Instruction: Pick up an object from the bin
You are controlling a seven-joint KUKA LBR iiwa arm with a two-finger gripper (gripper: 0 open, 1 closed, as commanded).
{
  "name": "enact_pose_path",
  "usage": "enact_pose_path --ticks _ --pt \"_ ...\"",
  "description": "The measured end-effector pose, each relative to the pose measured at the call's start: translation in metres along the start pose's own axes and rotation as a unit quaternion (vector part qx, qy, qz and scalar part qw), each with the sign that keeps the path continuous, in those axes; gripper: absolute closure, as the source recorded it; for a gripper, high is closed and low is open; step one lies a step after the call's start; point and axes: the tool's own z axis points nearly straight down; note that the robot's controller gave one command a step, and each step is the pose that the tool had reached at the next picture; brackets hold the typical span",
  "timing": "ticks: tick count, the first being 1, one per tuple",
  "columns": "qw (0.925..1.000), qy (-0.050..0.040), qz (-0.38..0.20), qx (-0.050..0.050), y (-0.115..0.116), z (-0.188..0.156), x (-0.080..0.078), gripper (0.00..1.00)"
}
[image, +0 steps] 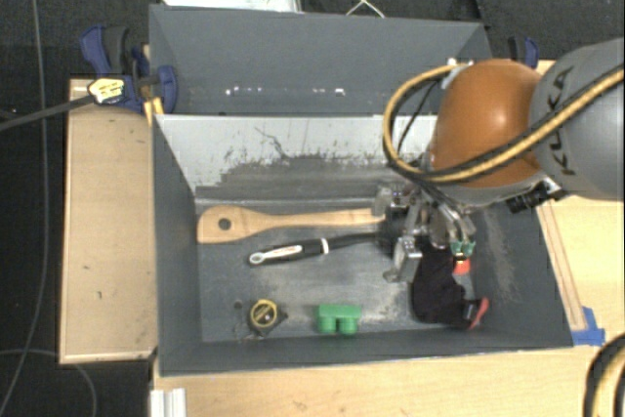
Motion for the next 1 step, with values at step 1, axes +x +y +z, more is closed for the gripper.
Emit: enact_pose_path --ticks 1 --pt "1.0 -0.0043 0.001 0.0 -0.0001 -0.0044 -0.0017 0.0"
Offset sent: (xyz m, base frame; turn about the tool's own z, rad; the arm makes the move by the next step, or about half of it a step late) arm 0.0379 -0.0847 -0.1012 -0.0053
